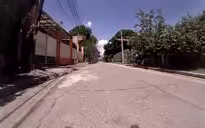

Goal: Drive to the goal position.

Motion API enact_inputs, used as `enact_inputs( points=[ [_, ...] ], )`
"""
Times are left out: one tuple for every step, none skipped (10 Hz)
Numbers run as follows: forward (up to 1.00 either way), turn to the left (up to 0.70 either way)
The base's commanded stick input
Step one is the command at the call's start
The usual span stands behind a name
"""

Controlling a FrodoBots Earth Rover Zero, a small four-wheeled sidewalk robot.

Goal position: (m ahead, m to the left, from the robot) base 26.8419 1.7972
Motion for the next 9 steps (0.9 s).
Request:
enact_inputs(
  points=[
    [0.0,0.0],
    [0.0,0.0],
    [0.0,0.0],
    [0.0,0.0],
    [1.0,0.0],
    [1.0,0.0],
    [1.0,0.0],
    [1.0,0.0],
    [1.0,0.0]
  ],
)
